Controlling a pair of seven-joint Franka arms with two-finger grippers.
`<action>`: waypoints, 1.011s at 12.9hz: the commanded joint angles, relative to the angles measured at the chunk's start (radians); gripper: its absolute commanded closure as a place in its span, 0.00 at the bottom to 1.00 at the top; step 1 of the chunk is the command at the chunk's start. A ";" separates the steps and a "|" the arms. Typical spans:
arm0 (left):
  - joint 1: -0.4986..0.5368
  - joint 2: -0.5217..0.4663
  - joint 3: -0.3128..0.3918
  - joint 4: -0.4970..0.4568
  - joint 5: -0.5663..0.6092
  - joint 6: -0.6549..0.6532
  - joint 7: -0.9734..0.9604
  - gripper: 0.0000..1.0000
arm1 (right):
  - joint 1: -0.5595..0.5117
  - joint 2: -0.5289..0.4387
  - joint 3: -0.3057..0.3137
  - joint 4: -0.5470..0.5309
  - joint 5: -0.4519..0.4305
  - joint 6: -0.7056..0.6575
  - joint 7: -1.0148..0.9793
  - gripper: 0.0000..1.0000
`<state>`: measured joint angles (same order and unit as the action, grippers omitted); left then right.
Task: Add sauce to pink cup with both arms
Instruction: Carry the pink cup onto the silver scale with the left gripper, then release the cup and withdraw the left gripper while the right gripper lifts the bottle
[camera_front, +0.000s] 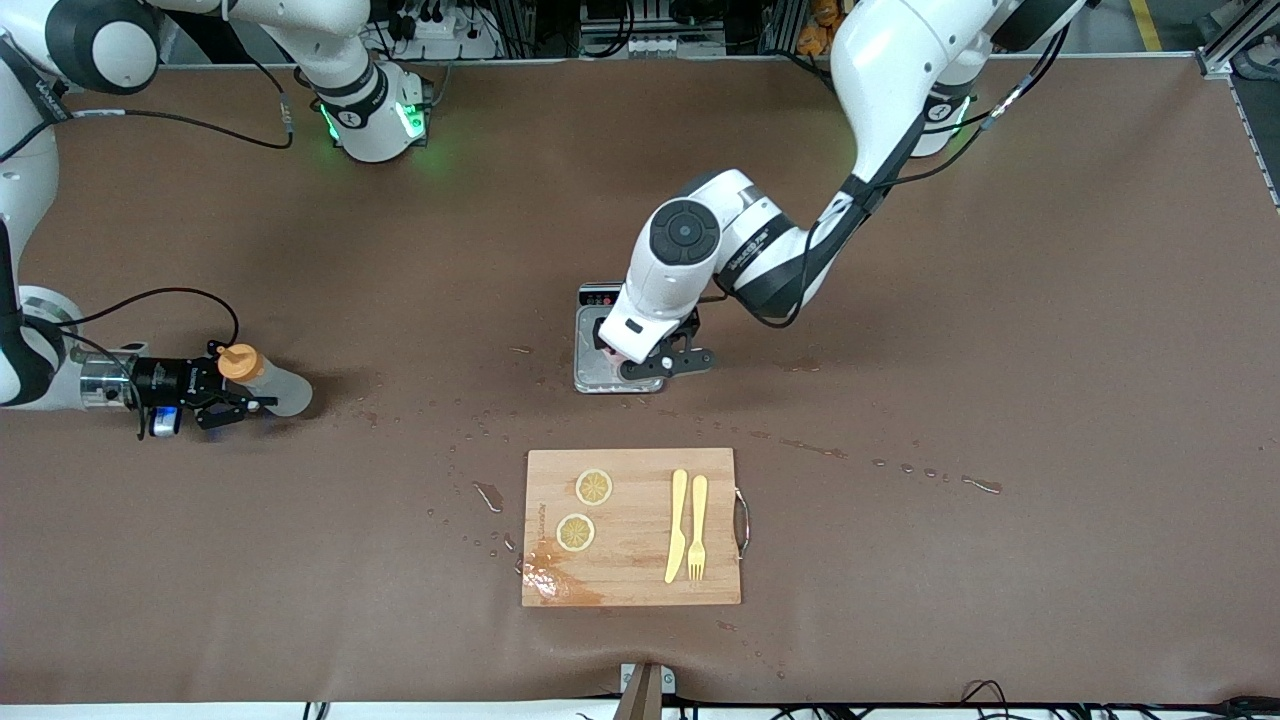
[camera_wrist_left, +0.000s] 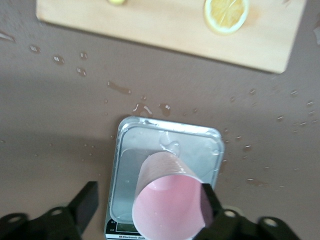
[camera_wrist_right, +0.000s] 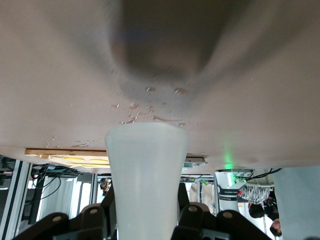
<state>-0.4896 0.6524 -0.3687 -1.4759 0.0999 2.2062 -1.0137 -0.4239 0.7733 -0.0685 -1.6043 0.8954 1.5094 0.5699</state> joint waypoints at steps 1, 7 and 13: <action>0.040 -0.091 0.002 -0.021 0.030 -0.031 -0.022 0.00 | 0.053 -0.061 -0.008 0.049 -0.058 -0.015 0.143 0.51; 0.238 -0.230 -0.009 -0.023 0.011 -0.190 0.226 0.00 | 0.184 -0.221 -0.007 0.055 -0.182 0.034 0.362 0.52; 0.472 -0.364 -0.012 -0.027 -0.050 -0.333 0.486 0.00 | 0.344 -0.302 -0.007 0.122 -0.314 0.041 0.646 0.52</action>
<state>-0.0807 0.3471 -0.3655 -1.4721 0.0933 1.9042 -0.5986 -0.1355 0.5064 -0.0680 -1.5063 0.6311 1.5573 1.1057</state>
